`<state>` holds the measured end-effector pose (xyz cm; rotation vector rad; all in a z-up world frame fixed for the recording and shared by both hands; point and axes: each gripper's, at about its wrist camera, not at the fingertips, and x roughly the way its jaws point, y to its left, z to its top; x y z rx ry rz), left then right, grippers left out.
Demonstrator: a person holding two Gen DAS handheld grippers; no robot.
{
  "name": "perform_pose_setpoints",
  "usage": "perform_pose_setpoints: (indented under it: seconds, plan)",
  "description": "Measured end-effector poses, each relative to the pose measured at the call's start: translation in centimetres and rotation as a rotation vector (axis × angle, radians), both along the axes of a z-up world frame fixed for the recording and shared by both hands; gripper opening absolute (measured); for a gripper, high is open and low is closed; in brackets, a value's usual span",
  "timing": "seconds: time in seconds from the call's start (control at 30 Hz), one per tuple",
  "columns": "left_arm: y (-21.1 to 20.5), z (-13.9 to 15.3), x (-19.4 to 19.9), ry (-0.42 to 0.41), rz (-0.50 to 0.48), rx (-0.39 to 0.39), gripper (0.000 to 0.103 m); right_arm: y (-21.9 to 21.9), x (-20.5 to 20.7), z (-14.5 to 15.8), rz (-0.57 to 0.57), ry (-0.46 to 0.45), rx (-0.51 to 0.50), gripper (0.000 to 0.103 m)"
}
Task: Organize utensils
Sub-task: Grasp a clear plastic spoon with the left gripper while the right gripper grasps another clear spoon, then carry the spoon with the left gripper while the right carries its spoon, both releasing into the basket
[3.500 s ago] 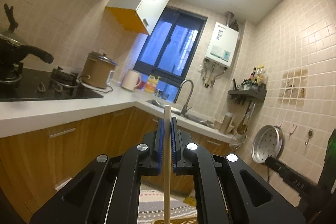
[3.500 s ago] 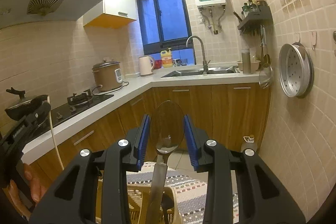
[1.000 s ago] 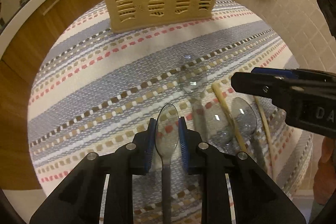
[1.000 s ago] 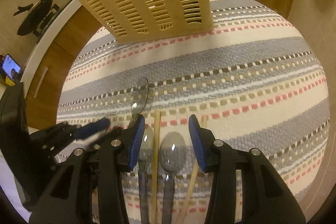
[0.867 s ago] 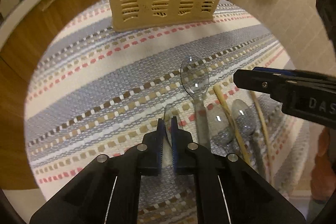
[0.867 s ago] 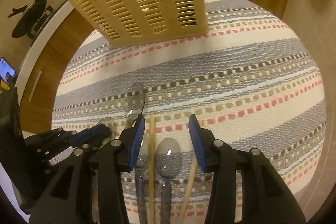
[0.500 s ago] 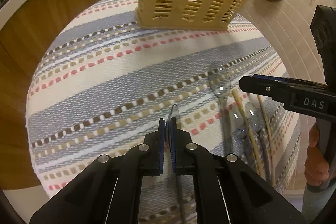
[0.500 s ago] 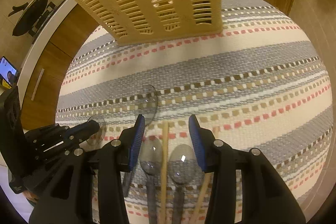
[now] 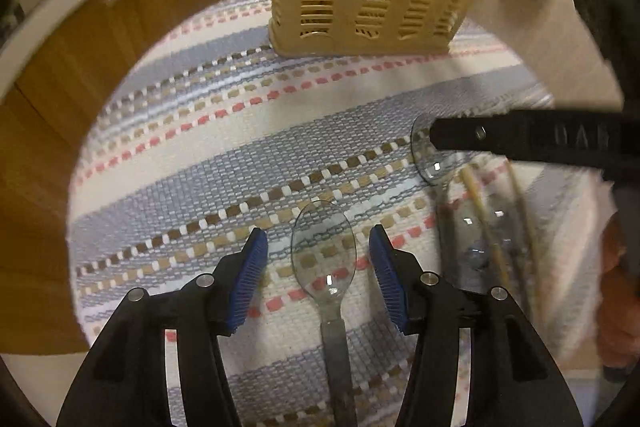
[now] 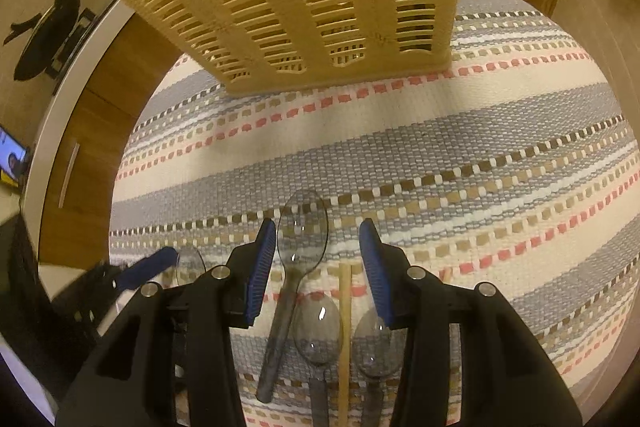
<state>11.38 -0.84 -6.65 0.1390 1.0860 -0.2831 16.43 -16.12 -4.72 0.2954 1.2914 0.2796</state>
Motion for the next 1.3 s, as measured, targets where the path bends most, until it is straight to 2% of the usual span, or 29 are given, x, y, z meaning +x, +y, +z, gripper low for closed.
perform_pose_setpoints:
  seconds: [0.03,0.07,0.1,0.13,0.17,0.33,0.47,0.53,0.6,0.7,0.73,0.8,0.97,1.1,1.17,1.3]
  plan:
    - [-0.7,-0.2,-0.3,-0.021,0.002,0.043,0.050,0.4,0.3,-0.2,-0.002,0.010,0.000,0.043]
    - [-1.1,-0.2,-0.6,-0.040,0.001,0.070,0.046,0.6,0.4,-0.4,-0.001,0.017,-0.003,0.043]
    - [-1.4,-0.1,-0.9,-0.047,-0.005,0.065,0.041,0.9,0.6,-0.6,-0.002,0.023,-0.006,0.043]
    - [-1.5,0.0,-1.0,-0.049,-0.007,0.061,0.032,1.3,0.6,-0.7,-0.006,0.028,-0.008,0.043]
    - [-1.5,0.1,-1.2,-0.051,-0.004,0.070,0.030,1.6,0.8,-0.8,-0.008,0.032,-0.011,0.043]
    - [-0.6,0.5,-1.6,-0.055,-0.012,0.034,0.030,4.1,0.5,-0.7,0.002,0.020,-0.129,0.043]
    - [0.5,0.6,-1.2,-0.081,0.018,0.012,0.030,6.1,0.1,-0.7,0.011,0.007,-0.226,0.043]
    - [1.0,0.4,-0.8,-0.080,0.041,-0.026,0.030,7.1,-0.1,-0.7,0.017,-0.010,-0.288,0.037]
    - [1.8,0.7,-0.8,-0.086,0.053,-0.043,0.030,7.5,-0.2,-0.7,0.030,-0.017,-0.299,0.030]
    - [2.3,1.1,-0.7,-0.111,0.069,-0.060,0.030,7.9,-0.2,-0.6,0.060,-0.021,-0.284,0.030]
    - [2.6,1.3,-0.7,-0.117,0.072,-0.065,0.030,8.1,-0.4,-0.4,0.094,-0.048,-0.255,0.030]
    - [2.6,1.7,-0.9,-0.138,0.075,-0.092,0.030,8.4,-1.2,0.5,0.118,-0.108,-0.264,0.030]
    - [2.7,4.7,-0.8,-0.225,0.100,-0.163,0.030,7.2,-3.2,4.2,0.109,-0.245,-0.188,0.030]
    - [3.6,8.6,-1.6,-0.370,0.129,-0.289,0.030,4.7,-4.9,8.1,0.082,-0.387,-0.152,0.030]
    - [3.9,11.3,-2.0,-0.474,0.139,-0.351,0.030,3.6,-5.5,10.6,0.055,-0.471,-0.131,0.030]
    - [3.4,15.8,-1.8,-0.636,0.142,-0.422,0.030,0.3,-6.3,14.9,-0.068,-0.628,-0.121,0.030]
